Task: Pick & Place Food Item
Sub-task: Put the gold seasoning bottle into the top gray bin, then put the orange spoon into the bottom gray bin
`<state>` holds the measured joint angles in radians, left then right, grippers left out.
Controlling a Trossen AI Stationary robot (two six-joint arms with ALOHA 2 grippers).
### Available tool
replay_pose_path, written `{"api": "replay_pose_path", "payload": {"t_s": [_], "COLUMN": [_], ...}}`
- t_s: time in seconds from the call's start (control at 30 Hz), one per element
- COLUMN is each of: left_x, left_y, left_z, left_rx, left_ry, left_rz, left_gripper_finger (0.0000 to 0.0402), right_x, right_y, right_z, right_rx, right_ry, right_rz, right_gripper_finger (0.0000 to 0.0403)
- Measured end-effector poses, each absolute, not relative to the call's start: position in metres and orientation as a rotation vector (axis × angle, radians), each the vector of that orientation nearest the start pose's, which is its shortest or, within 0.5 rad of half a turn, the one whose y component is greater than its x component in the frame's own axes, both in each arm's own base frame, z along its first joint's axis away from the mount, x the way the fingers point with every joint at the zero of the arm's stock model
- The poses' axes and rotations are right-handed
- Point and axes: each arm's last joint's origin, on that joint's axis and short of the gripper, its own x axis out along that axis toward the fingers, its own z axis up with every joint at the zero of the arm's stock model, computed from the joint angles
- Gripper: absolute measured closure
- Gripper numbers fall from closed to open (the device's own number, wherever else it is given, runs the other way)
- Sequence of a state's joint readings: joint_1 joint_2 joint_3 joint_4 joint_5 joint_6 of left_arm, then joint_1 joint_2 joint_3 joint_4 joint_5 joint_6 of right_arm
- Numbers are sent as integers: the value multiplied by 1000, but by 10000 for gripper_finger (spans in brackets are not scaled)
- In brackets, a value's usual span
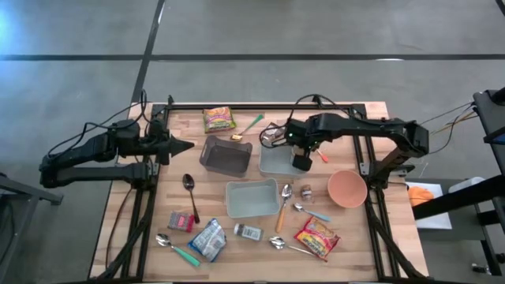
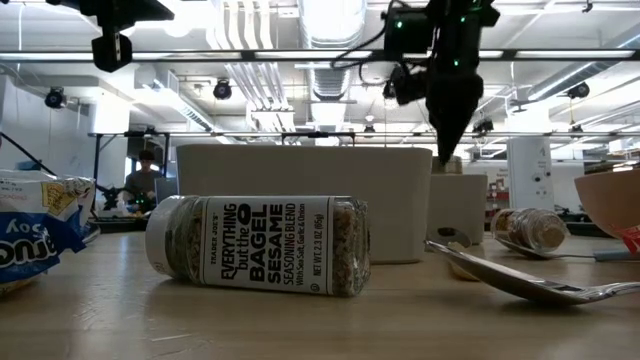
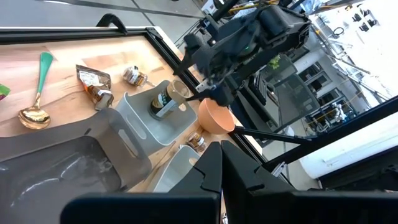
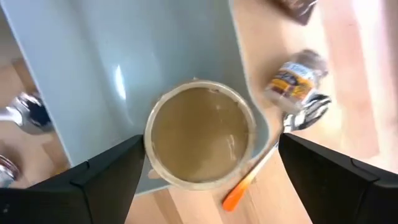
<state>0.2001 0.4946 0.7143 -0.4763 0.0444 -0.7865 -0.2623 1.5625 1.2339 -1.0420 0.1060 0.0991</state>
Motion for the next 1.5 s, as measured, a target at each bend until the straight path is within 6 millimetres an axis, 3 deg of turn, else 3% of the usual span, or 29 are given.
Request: {"api": "replay_pose_path", "payload": {"t_s": [0.4,0.63,0.8,0.93,1.17,1.5], "left_x": [105,105,105,105,108,112], "left_y": [20,20,20,20,22,22], "left_z": [316,316,316,316,315,313], "left_rx": [-812,-813,-819,-846,-892,-894], "left_ry": [181,181,180,174,173,193], "left_rz": [247,248,249,259,291,300], "left_gripper_finger": [401,401,401,401,401,401], "right_x": [243,211,193,189,198,213], "right_y": [-75,-97,-118,-128,-135,-144], "right_z": [301,310,285,257,220,187], "right_rx": [247,396,579,611,601,595], "right_ry": [1121,1020,1055,1139,1253,1355], "right_rz": [-573,-783,-890,-924,-840,-808], "right_gripper_finger": [40,40,40,40,40,44]}}
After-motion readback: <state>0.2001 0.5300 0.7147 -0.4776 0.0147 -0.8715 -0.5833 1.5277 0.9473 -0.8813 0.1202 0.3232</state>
